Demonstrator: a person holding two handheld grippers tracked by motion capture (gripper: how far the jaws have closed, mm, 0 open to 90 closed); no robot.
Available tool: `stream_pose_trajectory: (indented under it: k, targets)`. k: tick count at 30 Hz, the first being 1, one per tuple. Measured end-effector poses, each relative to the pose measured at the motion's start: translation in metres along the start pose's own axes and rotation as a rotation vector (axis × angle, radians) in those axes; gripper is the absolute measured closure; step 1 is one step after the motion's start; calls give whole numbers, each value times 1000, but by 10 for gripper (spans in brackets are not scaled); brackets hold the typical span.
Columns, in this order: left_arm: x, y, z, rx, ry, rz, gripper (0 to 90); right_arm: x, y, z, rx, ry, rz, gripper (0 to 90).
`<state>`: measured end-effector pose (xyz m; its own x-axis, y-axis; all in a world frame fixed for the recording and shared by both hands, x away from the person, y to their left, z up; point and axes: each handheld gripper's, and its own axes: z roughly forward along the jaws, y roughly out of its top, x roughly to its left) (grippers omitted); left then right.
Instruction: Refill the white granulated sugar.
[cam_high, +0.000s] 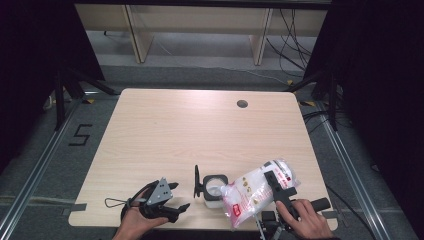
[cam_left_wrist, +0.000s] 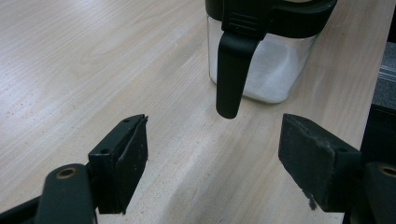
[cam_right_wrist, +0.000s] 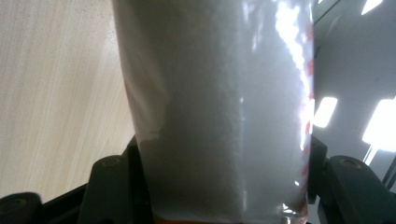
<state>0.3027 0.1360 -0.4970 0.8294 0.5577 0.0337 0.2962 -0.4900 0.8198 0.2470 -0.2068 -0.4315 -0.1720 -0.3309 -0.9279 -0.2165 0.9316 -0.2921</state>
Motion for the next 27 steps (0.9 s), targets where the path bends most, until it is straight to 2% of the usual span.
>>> stream_pose_trajectory:
  k: [9,13,15,17,19,20,24,25,27]
  targets:
    - [0,0,-1,0,2,3,237,0,0,0,-1,-2,1,429]
    - [0,0,-1,0,2,3,237,1,0,0,8,14,7,429]
    - [0,0,-1,-1,3,4,237,-1,0,-1,10,15,-20,430]
    - [0,0,-1,0,1,4,237,0,0,0,-3,1,4,429]
    - [0,0,-1,-1,0,5,237,1,0,0,9,15,6,430]
    - [0,1,-1,3,-6,4,237,-1,0,-1,11,16,-19,430]
    - [0,0,-1,3,-5,4,237,0,0,-1,13,20,-6,430]
    - [0,0,-1,0,-3,5,237,-1,0,-1,9,13,-21,430]
    - [0,0,-1,1,-5,4,237,-1,0,-1,10,14,-20,431]
